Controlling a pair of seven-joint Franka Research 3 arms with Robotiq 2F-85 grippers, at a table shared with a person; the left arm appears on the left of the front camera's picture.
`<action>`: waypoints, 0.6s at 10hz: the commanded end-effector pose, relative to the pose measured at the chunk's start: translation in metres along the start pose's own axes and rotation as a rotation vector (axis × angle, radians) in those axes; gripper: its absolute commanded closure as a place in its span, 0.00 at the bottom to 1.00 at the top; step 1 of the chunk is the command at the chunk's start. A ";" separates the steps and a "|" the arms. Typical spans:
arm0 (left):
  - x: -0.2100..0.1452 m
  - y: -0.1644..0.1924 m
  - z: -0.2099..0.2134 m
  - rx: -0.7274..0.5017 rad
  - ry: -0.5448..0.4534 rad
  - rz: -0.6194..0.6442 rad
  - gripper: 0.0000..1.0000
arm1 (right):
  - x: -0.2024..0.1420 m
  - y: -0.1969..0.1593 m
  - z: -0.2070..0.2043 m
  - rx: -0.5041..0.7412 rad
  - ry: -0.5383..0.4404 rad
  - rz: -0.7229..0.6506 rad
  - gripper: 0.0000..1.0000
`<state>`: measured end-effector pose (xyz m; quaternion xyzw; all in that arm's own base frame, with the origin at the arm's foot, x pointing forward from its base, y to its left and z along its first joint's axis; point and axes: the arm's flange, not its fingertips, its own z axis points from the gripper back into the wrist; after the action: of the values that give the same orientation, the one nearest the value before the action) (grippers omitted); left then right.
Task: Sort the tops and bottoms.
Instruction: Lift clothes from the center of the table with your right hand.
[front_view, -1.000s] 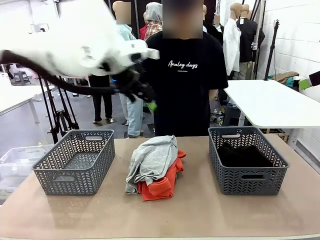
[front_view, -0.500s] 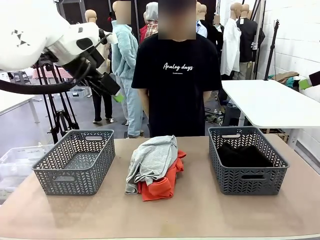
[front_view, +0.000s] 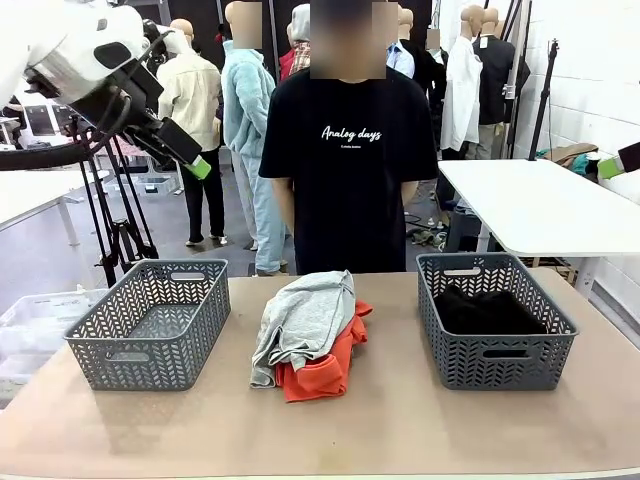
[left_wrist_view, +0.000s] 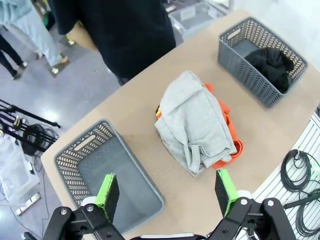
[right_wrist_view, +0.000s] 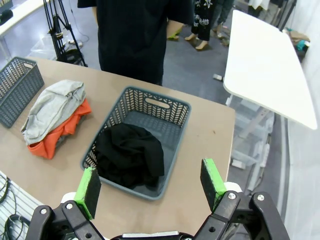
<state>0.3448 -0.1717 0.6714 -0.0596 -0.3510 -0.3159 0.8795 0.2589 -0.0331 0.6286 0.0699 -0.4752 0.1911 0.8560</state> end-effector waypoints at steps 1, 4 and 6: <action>0.000 -0.005 -0.006 -0.015 0.033 -0.013 0.00 | 0.020 0.009 -0.024 0.113 0.005 0.024 0.00; 0.000 -0.005 -0.006 -0.015 0.033 -0.013 0.00 | 0.082 0.037 -0.105 0.345 0.054 0.149 0.00; 0.000 -0.005 -0.006 -0.015 0.033 -0.013 0.00 | 0.115 0.058 -0.167 0.438 0.093 0.230 0.00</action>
<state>0.3461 -0.1788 0.6645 -0.0605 -0.3378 -0.3239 0.8817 0.3798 0.1064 0.6254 0.1749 -0.3959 0.3580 0.8273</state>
